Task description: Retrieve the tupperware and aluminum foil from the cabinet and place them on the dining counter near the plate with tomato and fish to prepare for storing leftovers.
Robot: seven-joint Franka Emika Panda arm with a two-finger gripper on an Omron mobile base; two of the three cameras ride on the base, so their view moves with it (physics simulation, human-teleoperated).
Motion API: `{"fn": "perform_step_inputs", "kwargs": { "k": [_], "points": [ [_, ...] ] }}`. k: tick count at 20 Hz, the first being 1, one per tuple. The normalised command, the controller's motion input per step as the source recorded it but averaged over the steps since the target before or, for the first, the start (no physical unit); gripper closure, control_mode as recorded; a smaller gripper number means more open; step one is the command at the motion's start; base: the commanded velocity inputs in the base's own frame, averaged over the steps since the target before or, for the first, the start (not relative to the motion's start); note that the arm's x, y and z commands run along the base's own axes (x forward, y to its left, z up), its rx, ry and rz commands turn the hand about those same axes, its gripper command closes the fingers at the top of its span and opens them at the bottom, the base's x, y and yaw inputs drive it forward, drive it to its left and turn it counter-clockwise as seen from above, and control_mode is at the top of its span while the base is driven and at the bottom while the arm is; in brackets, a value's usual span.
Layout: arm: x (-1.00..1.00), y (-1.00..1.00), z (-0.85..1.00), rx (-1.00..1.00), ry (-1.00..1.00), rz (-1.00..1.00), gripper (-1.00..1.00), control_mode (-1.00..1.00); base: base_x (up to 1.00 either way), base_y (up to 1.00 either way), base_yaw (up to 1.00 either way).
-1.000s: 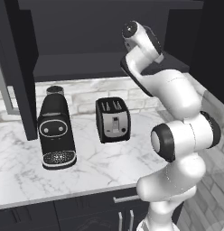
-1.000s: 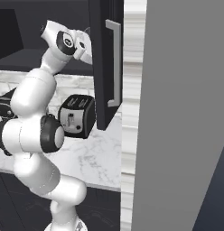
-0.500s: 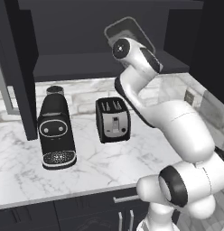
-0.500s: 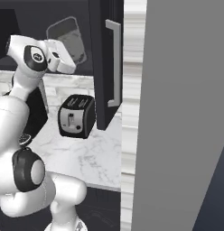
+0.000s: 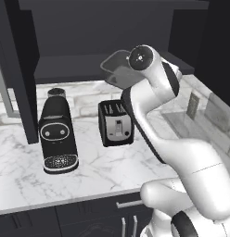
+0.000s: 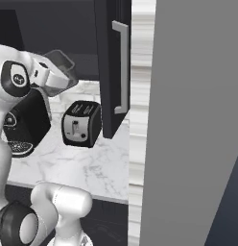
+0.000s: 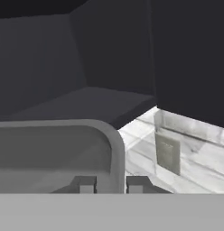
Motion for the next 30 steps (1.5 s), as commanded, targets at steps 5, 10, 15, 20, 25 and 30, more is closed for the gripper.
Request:
{"fn": "perform_step_inputs", "kwargs": {
  "k": [5,10,15,20,25,30],
  "points": [
    [-1.00,0.03,-0.17,-0.07,0.16,0.11,1.00,-1.00,0.00,0.00,0.00],
    [-0.99,0.00,-0.63,-0.12,0.08,0.01,1.00,-1.00,0.00,0.00,0.00],
    [-0.38,-0.12,-0.21,-0.02,0.04,-0.06,1.00,-1.00,0.00,0.00,0.00],
    [-0.13,-0.14,-0.09,0.00,0.08,0.00,1.00,1.00,-0.20,-0.02,0.01],
    [0.00,0.00,0.00,0.00,0.00,0.00,1.00,1.00,-0.64,0.04,0.18],
    [0.00,0.00,0.00,0.00,0.00,0.00,1.00,1.00,-0.93,0.45,0.39]
  ]
}}
